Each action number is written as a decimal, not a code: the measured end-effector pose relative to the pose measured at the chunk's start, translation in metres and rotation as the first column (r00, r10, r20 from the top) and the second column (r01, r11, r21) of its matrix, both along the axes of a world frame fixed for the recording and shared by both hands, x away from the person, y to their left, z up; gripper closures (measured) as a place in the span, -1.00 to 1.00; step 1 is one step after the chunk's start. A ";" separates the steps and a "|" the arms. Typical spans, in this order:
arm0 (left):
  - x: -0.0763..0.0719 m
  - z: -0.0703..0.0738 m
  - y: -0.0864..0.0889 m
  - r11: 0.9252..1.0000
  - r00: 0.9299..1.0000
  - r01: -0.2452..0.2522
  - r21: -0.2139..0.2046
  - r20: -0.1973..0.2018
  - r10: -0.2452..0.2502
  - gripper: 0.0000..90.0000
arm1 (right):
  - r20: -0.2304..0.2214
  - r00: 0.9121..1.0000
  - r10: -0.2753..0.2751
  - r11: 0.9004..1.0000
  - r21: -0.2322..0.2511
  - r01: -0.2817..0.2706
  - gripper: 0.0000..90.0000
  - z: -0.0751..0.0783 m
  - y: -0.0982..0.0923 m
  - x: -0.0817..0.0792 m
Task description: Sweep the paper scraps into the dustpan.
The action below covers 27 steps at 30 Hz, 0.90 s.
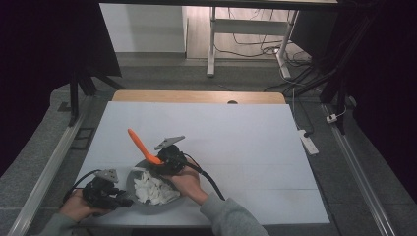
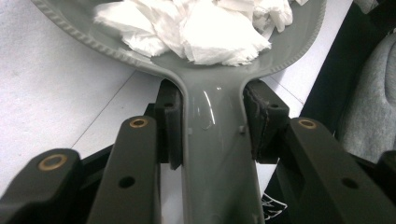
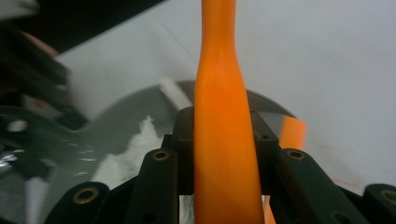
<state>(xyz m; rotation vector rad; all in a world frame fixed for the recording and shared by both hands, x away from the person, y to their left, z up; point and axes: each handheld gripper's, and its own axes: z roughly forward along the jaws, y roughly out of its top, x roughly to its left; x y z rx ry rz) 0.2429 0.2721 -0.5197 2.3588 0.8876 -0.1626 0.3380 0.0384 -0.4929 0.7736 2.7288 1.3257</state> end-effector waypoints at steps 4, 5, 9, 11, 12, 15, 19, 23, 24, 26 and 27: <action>0.000 0.000 0.000 1.000 1.000 0.000 0.000 -0.001 0.000 0.36 | 0.034 0.999 -0.033 0.998 0.047 0.031 0.56 0.017 -0.012 0.003; 0.000 0.000 0.000 1.000 1.000 0.000 -0.001 -0.001 0.000 0.36 | 0.040 0.998 -0.049 0.997 0.056 0.046 0.56 0.022 -0.017 0.005; 0.000 0.000 0.000 1.000 1.000 0.001 -0.003 -0.001 -0.001 0.36 | 0.073 0.992 -0.105 0.992 0.078 0.100 0.56 0.036 -0.038 0.015; 0.000 0.000 0.000 1.000 1.000 -0.001 -0.002 -0.002 0.001 0.36 | 0.073 0.990 -0.124 0.989 0.084 0.118 0.56 0.039 -0.047 0.017; 0.000 0.000 0.000 1.000 1.000 -0.001 -0.002 -0.002 0.001 0.36 | 0.078 0.989 -0.129 0.989 0.086 0.122 0.56 0.039 -0.050 0.019; 0.000 -0.001 0.000 1.000 1.000 0.000 -0.003 -0.002 0.000 0.36 | 0.078 0.987 -0.140 0.988 0.084 0.133 0.56 0.039 -0.056 0.020; 0.000 -0.001 0.000 1.000 1.000 0.000 -0.003 -0.002 0.000 0.36 | 0.090 0.985 -0.149 0.989 0.005 0.150 0.56 0.029 -0.062 0.024; 0.000 -0.001 0.000 1.000 1.000 0.000 -0.003 -0.002 0.000 0.36 | 0.080 0.981 -0.177 0.979 -0.090 0.184 0.56 0.008 -0.066 0.031; 0.000 -0.001 0.000 1.000 1.000 0.000 -0.002 -0.002 0.000 0.36 | 0.076 0.981 -0.177 0.977 -0.110 0.185 0.56 0.001 -0.066 0.033; 0.000 -0.001 0.000 1.000 1.000 0.000 -0.004 -0.002 0.000 0.36 | 0.065 0.983 -0.172 0.976 -0.127 0.179 0.56 -0.008 -0.063 0.031; 0.001 -0.001 0.000 1.000 1.000 0.000 -0.004 -0.003 0.000 0.36 | 0.067 0.984 -0.167 0.977 -0.124 0.174 0.56 -0.009 -0.060 0.029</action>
